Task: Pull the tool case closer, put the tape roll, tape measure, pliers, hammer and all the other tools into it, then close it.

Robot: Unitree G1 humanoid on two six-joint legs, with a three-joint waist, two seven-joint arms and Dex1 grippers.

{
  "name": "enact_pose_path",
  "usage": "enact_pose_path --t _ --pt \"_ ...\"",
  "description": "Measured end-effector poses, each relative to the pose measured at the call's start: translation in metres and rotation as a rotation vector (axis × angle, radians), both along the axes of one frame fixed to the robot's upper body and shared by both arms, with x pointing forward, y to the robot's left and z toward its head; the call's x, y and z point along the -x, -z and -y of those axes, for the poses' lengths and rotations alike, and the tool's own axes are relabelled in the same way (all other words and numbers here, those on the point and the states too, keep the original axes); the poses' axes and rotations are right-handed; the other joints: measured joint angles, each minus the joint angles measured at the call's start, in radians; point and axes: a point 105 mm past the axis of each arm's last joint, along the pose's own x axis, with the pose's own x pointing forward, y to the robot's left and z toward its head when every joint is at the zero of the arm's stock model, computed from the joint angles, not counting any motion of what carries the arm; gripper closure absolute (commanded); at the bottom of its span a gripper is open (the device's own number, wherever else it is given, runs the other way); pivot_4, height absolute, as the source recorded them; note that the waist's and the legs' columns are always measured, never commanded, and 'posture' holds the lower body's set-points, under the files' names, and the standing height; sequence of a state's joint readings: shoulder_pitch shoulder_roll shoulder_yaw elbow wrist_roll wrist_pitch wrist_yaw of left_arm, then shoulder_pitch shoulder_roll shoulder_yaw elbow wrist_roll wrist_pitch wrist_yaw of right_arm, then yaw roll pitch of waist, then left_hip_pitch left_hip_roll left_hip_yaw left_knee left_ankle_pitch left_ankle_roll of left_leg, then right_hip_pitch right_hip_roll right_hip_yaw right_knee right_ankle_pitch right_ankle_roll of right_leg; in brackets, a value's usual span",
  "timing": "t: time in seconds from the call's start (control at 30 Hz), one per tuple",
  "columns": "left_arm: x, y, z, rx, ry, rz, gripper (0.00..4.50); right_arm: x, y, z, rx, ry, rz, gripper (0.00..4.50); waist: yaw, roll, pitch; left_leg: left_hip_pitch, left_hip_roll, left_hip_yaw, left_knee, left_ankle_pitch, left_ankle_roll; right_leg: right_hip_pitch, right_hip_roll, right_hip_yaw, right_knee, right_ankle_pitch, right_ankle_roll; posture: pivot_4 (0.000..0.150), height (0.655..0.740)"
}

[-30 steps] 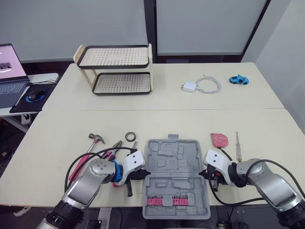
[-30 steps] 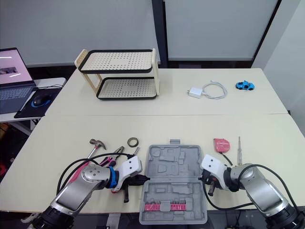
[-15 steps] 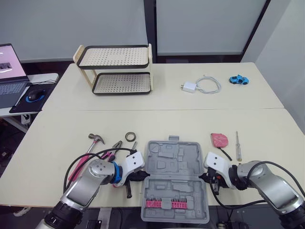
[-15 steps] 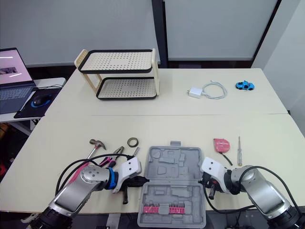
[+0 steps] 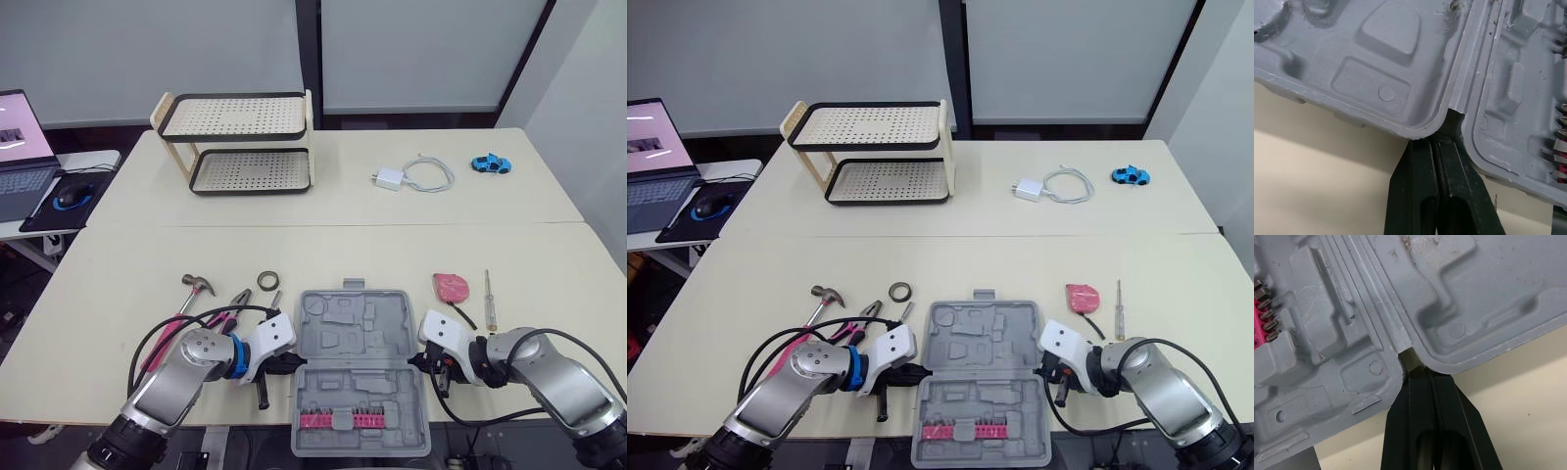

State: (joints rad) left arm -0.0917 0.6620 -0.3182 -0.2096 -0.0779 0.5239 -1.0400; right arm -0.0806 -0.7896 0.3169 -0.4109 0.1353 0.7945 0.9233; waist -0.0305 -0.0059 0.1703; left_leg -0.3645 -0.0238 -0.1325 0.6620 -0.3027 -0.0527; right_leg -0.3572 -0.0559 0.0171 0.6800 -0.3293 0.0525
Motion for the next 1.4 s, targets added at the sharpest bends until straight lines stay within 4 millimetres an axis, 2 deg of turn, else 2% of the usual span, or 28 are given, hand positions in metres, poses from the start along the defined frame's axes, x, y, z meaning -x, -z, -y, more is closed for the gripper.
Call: enact_pose_path --t 0.5,0.73,0.97,1.1,1.13,1.17,1.23,1.33,1.4 --pt "-0.004 0.0 0.0 0.002 -0.009 0.01 4.48 0.0 0.001 0.003 0.008 0.005 0.001 4.5 0.002 0.0 0.0 0.0 0.0 0.0 0.0 0.0 0.0 0.0 0.0 0.0 0.0 0.0 0.0 0.15 0.74" --pt "-0.007 0.0 -0.001 0.001 -0.02 0.017 4.48 0.0 0.0 0.014 0.029 0.047 0.011 4.5 0.002 0.0 0.0 0.0 0.0 0.0 0.0 0.0 0.0 0.0 0.0 0.0 0.0 0.0 0.0 0.15 0.74" --pt "-0.008 -0.002 -0.009 -0.005 -0.042 0.019 4.48 0.001 -0.012 0.03 0.055 0.089 0.067 4.5 0.001 0.0 0.0 0.0 0.0 0.0 0.0 0.0 0.0 0.0 0.0 0.0 0.0 0.0 0.0 0.15 0.74" --pt "-0.013 -0.012 -0.03 -0.002 -0.111 0.034 4.48 0.005 -0.03 0.04 0.047 0.093 0.133 4.5 0.001 0.0 0.001 0.0 0.001 0.0 0.0 0.0 0.0 0.0 0.0 0.0 0.0 0.0 0.0 0.15 0.74" --pt "-0.015 -0.026 -0.039 0.046 -0.147 0.057 4.48 0.005 -0.043 0.045 0.03 0.098 0.196 4.5 0.002 0.0 0.001 0.0 0.002 0.0 0.0 0.0 0.0 0.0 0.0 0.0 0.0 0.0 0.0 0.15 0.74" --pt "-0.016 -0.028 -0.041 0.05 -0.151 0.062 4.48 0.005 -0.045 0.046 0.029 0.098 0.207 4.5 0.002 0.0 0.001 0.0 0.002 0.0 0.0 0.0 0.0 0.0 0.0 0.0 0.0 0.0 0.0 0.15 0.74" --pt "-0.017 -0.051 -0.055 0.131 -0.198 0.102 4.48 0.005 -0.063 0.055 -0.009 0.123 0.281 4.5 0.002 0.0 0.001 0.0 0.002 0.0 0.0 0.0 0.0 0.0 -0.001 0.0 -0.001 0.0 0.0 0.15 0.74" --pt "-0.026 -0.079 -0.086 0.18 -0.324 0.198 4.48 0.0 -0.091 0.077 -0.019 0.193 0.4 4.5 0.002 0.0 0.001 0.0 0.002 0.0 0.0 0.0 0.0 0.001 -0.001 0.0 -0.001 0.0 0.0 0.15 0.74" --pt "-0.03 -0.089 -0.104 0.189 -0.402 0.248 4.48 0.0 -0.103 0.09 -0.012 0.227 0.452 4.5 0.003 0.0 0.001 0.001 0.001 0.0 0.0 0.0 0.0 0.002 -0.001 0.0 -0.001 0.0 0.0 0.15 0.74"
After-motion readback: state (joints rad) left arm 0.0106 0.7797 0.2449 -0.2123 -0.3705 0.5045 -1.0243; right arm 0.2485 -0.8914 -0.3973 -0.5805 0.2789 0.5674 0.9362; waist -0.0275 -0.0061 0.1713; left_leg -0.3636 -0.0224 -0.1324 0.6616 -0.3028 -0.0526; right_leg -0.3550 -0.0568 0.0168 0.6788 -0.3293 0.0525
